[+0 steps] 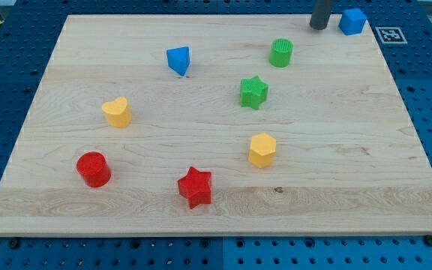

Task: Move the arm above the green circle

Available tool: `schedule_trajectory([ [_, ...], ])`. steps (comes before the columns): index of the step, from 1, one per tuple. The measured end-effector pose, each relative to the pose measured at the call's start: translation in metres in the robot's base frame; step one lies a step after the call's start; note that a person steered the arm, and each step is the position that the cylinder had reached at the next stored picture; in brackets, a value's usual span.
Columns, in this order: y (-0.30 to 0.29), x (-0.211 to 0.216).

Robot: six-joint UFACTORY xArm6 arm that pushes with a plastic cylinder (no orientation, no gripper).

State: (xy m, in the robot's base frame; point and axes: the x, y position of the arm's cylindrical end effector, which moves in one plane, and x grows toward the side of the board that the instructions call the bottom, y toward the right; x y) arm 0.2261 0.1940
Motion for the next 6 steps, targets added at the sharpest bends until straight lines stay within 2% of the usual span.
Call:
schedule_trajectory([
  [6, -0.020, 0.000],
])
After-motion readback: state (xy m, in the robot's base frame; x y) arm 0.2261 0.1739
